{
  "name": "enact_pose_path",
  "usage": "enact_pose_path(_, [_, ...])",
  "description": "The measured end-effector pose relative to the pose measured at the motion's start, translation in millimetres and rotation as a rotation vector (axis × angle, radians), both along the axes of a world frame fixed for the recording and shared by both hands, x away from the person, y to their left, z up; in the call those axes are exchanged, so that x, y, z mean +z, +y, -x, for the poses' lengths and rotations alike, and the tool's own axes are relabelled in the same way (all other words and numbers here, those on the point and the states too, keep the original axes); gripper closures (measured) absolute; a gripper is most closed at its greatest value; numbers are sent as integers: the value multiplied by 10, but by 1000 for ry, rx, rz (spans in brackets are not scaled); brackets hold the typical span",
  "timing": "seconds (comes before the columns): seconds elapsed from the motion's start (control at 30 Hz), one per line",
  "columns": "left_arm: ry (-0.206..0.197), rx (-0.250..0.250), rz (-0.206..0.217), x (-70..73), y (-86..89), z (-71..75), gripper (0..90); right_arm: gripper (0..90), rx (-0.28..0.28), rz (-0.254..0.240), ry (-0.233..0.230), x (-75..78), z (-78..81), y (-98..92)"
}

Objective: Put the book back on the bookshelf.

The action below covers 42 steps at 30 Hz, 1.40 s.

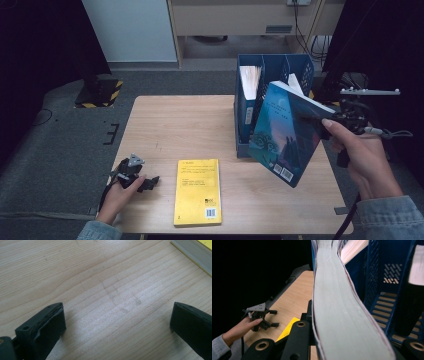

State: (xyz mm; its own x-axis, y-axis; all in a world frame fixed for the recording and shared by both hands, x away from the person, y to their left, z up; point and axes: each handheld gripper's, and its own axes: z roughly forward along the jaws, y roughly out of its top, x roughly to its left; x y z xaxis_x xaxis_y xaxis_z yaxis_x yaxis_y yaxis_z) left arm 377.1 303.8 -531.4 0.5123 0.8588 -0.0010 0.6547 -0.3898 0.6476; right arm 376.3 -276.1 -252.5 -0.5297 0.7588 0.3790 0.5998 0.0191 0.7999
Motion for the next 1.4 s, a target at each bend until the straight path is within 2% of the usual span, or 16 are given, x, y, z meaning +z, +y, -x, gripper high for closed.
enact_pose_path(0.23, [-4,-1,0,-1,-3,-1,0,736,-65,-17,-10,150,-148,-122])
enact_pose_path(0.5, [-4,-3,1,-1,-10,-9,0,736,-144,29,-30,235,-341,-187])
enact_pose_path(0.67, [-5,-7,2,-2,-13,-9,0,735,-190,82,-36,186,-498,-145])
enact_pose_path(1.0, [-4,-11,3,-2,-12,-8,0,736,-255,131,-32,29,-828,4])
enact_pose_path(1.2, [-3,-14,2,-1,-12,-10,0,737,-267,176,-29,-40,-944,97])
enact_pose_path(1.4, [-2,-14,3,0,-14,-8,0,737,-282,182,-27,-95,-1073,176])
